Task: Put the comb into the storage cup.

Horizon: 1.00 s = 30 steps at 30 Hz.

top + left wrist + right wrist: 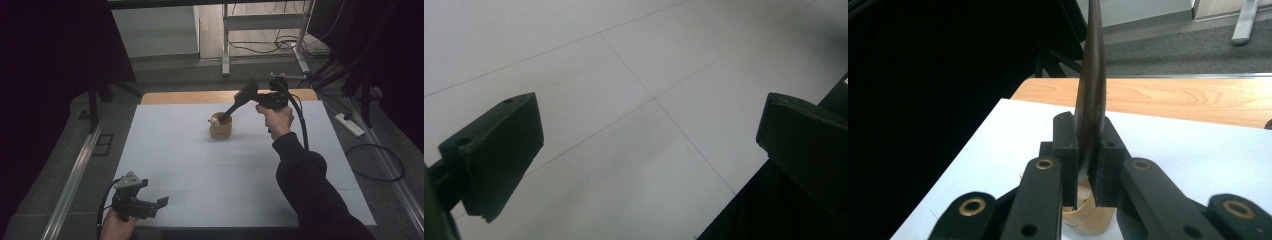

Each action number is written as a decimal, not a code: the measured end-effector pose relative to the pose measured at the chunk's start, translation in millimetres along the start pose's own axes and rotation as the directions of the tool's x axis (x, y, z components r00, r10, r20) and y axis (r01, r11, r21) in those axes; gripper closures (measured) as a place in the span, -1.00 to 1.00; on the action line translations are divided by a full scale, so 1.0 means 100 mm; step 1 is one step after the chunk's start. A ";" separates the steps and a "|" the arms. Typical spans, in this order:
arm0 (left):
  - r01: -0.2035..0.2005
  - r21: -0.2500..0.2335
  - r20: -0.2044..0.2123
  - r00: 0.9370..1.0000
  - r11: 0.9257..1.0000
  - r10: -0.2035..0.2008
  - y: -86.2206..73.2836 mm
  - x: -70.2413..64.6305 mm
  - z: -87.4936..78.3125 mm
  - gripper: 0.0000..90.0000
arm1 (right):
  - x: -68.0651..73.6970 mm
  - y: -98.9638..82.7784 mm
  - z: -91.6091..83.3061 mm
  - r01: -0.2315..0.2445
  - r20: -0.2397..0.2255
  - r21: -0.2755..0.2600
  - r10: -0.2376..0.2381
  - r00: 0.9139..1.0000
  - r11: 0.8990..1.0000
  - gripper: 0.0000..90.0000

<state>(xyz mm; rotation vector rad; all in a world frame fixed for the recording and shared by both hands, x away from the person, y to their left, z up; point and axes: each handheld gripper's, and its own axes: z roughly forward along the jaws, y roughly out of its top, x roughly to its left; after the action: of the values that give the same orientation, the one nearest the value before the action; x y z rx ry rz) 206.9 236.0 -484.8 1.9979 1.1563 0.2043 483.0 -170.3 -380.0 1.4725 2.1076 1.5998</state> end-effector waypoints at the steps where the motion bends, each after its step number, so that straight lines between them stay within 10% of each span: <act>1: 0.000 0.000 0.001 1.000 1.000 0.000 0.00 0.00 0.00 -1.00 | 0.00 0.00 0.01 -0.001 0.000 0.002 0.001 1.000 1.000 0.86; 30: 0.004 0.000 0.010 1.000 1.000 -0.004 0.00 0.01 0.00 -1.00 | 0.02 -0.11 0.19 0.002 0.001 0.042 -0.002 1.000 0.999 0.86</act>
<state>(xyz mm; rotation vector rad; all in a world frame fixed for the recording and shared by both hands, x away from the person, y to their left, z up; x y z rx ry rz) 207.5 236.6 -485.1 1.9941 1.1540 0.1924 486.6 -155.4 -395.7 1.4828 2.1545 1.5631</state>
